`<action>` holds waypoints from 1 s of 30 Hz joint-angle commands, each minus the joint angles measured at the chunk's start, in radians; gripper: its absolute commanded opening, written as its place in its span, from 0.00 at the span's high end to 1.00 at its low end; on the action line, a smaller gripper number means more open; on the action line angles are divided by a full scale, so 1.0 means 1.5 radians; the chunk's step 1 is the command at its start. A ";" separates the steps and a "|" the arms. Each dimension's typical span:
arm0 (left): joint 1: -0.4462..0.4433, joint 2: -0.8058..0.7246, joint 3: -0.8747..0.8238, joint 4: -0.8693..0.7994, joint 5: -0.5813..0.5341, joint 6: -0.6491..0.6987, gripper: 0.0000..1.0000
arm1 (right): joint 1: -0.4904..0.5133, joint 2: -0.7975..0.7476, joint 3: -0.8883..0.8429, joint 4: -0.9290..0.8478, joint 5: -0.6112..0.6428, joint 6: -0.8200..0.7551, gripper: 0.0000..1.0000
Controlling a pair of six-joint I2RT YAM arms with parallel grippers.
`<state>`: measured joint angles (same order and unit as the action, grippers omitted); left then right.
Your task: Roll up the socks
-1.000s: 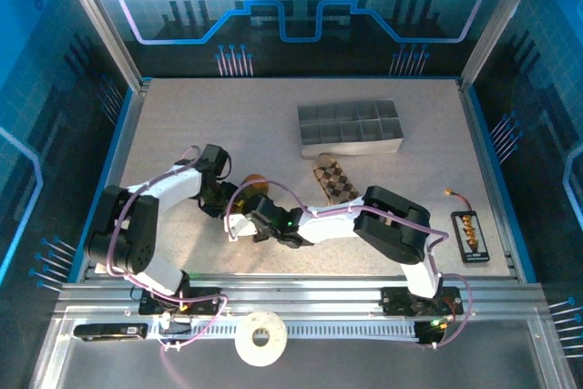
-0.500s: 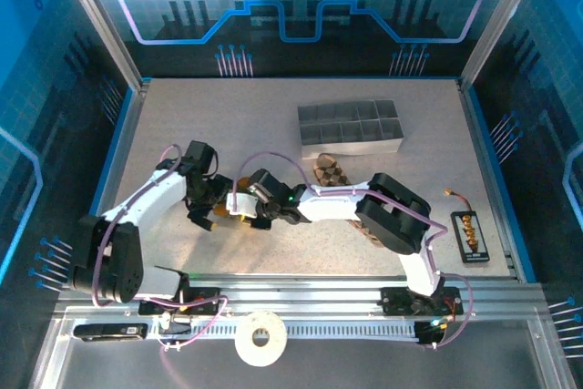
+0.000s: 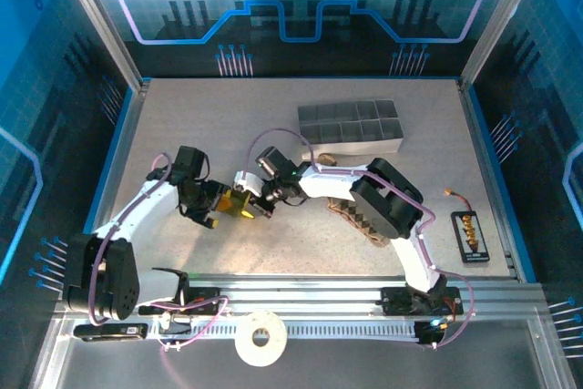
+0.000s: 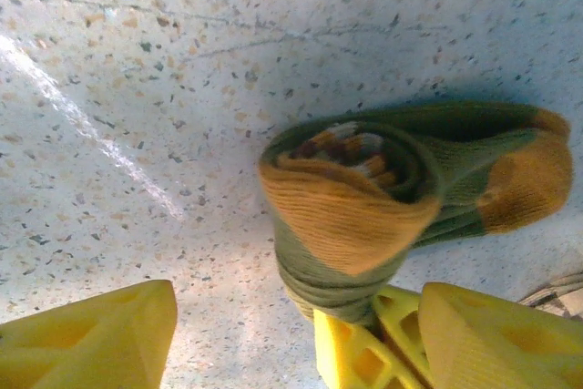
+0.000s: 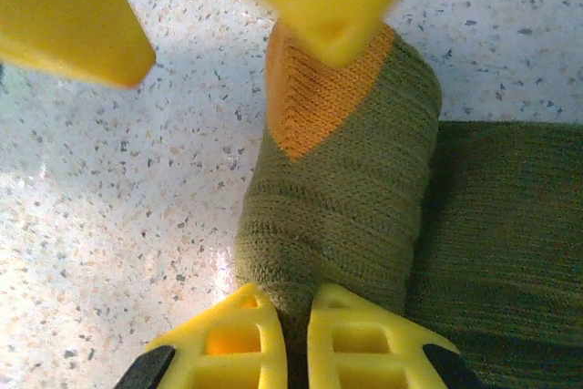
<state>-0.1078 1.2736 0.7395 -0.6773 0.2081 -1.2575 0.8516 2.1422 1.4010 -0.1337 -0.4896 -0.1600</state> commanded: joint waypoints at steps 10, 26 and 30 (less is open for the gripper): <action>-0.049 0.113 -0.023 0.107 0.030 0.032 0.37 | -0.073 0.079 -0.076 -0.056 -0.084 0.130 1.00; -0.083 0.203 -0.003 0.025 -0.042 0.045 0.45 | -0.032 -0.146 -0.232 0.165 0.145 0.009 0.52; -0.084 0.194 0.006 0.021 -0.038 0.043 0.44 | 0.022 -0.259 -0.326 0.298 0.290 -0.069 0.38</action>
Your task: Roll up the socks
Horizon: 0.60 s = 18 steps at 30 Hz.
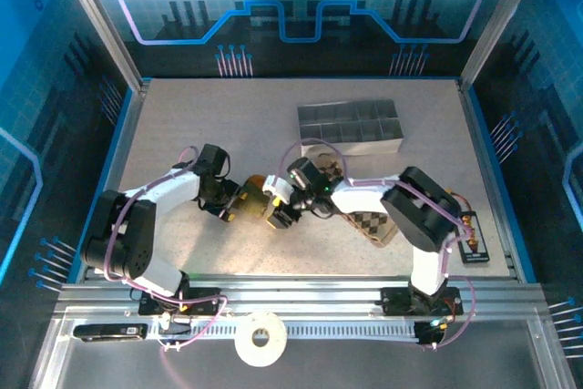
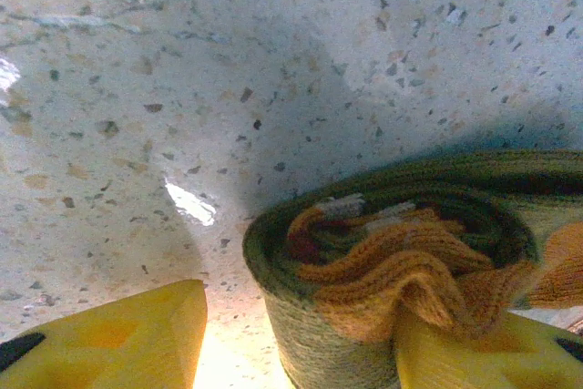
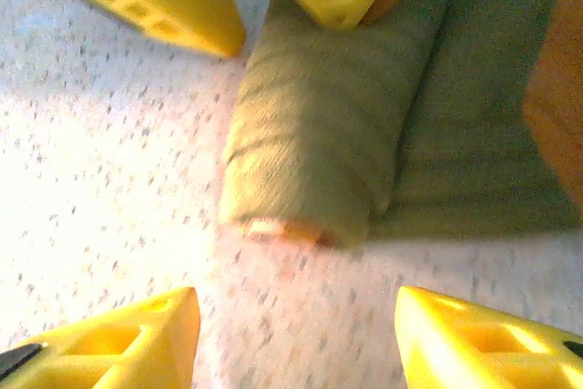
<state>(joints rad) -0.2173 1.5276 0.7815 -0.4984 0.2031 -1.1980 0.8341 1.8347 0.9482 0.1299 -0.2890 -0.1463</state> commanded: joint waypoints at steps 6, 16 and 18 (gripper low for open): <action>-0.012 0.028 -0.006 -0.102 -0.021 0.004 0.44 | 0.142 -0.037 -0.014 0.114 0.325 -0.214 0.35; -0.012 0.032 0.008 -0.110 -0.011 0.013 0.44 | 0.173 0.105 0.106 0.081 0.450 -0.304 0.40; -0.012 0.029 0.009 -0.113 -0.012 0.012 0.44 | 0.171 0.124 0.125 0.052 0.450 -0.296 0.57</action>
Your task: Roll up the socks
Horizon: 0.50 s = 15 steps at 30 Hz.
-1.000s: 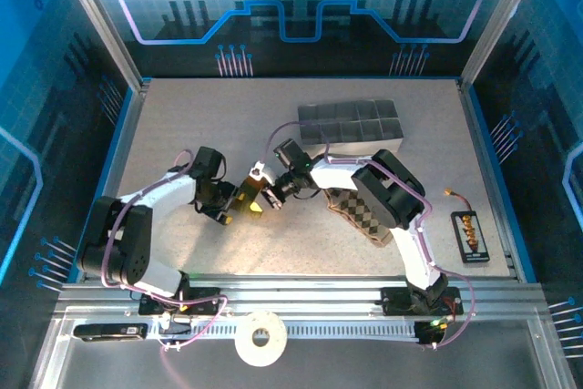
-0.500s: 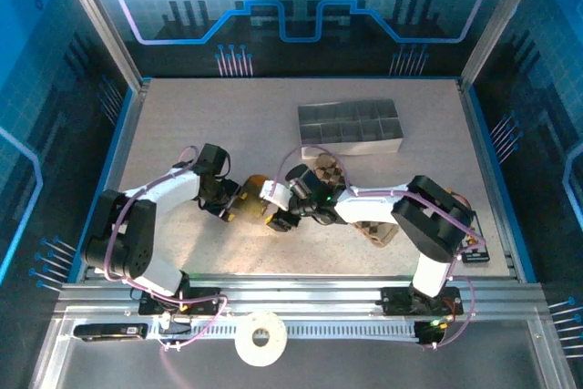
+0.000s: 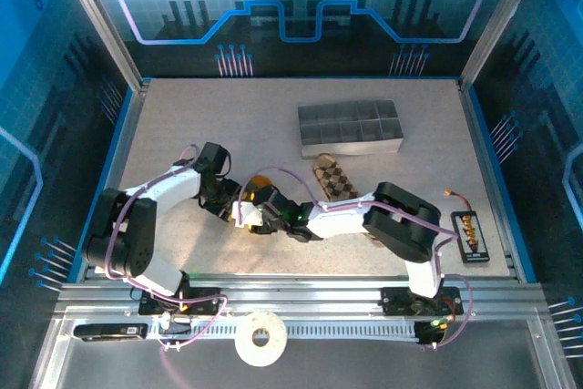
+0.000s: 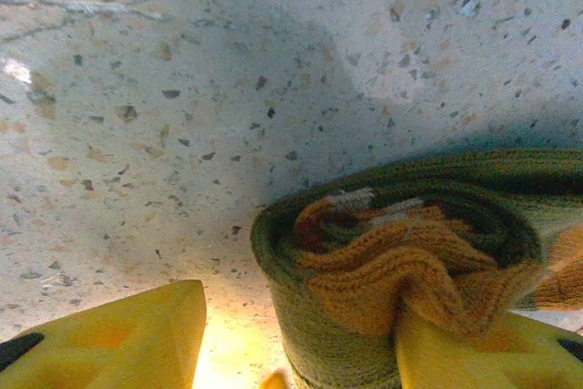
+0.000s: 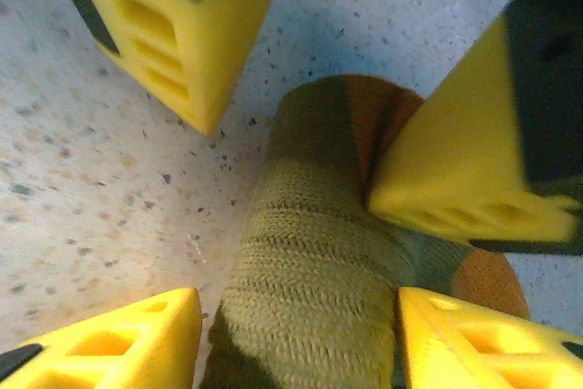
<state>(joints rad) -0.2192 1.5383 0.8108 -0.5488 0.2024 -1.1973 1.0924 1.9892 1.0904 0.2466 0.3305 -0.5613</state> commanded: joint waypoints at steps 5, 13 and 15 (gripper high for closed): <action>-0.007 -0.032 0.010 -0.115 -0.025 0.001 0.36 | -0.035 0.034 0.041 -0.121 -0.043 0.091 0.85; 0.033 -0.108 0.035 -0.145 -0.011 -0.030 0.09 | -0.104 0.047 0.042 -0.219 -0.297 0.196 0.90; 0.046 -0.121 0.028 -0.129 -0.006 -0.035 0.06 | -0.118 0.057 0.052 -0.236 -0.337 0.217 0.91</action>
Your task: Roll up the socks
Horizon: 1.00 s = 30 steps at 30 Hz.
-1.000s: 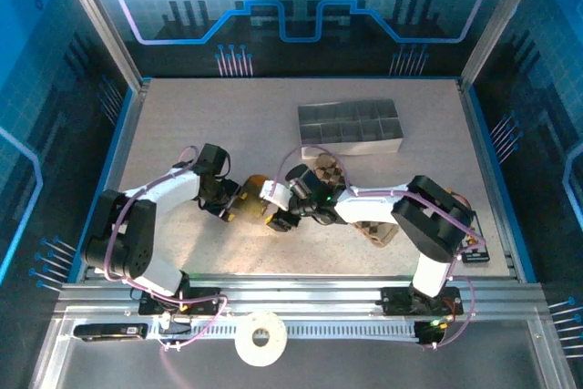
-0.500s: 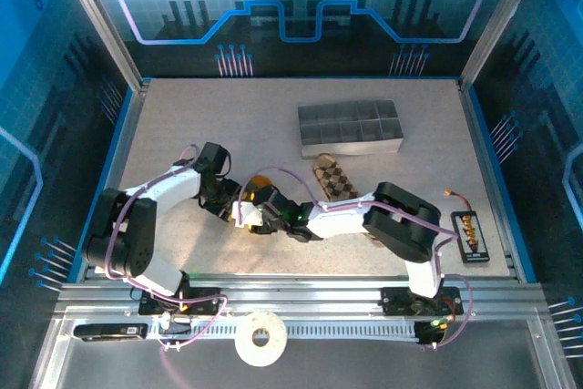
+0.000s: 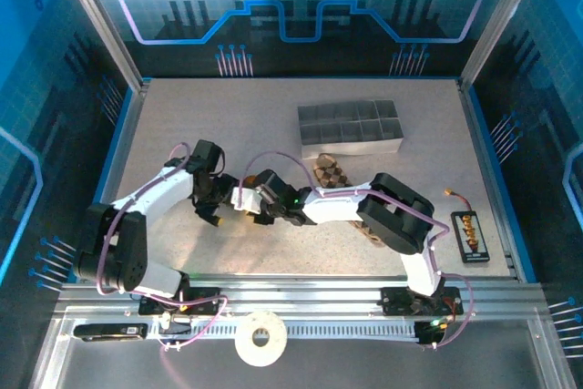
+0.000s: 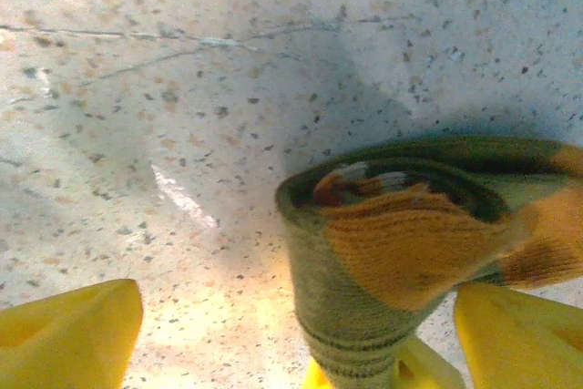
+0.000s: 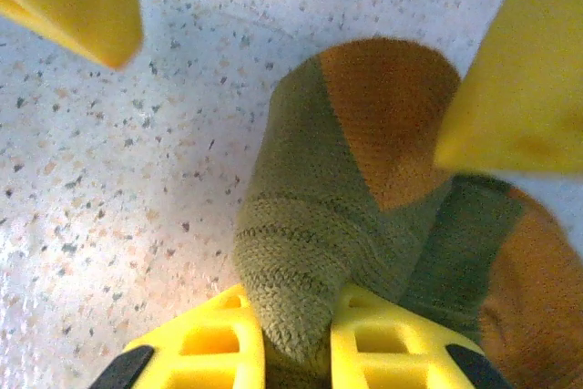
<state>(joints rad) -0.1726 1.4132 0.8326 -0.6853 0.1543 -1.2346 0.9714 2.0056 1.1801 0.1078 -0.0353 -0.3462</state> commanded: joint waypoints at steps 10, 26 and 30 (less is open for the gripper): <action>0.022 -0.017 -0.038 0.125 0.112 -0.014 0.10 | -0.117 0.111 0.049 -0.206 -0.274 0.178 0.93; -0.035 0.146 -0.019 0.126 0.067 0.062 0.44 | -0.166 0.137 0.022 -0.151 -0.363 0.233 0.86; -0.052 0.164 -0.024 0.100 0.050 0.071 0.60 | -0.165 0.126 0.029 -0.155 -0.350 0.208 0.80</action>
<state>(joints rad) -0.2207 1.6043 0.8299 -0.4129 0.2859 -1.1584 0.7307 2.1307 1.2701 0.0544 -0.6449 -0.0170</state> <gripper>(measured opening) 0.423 0.192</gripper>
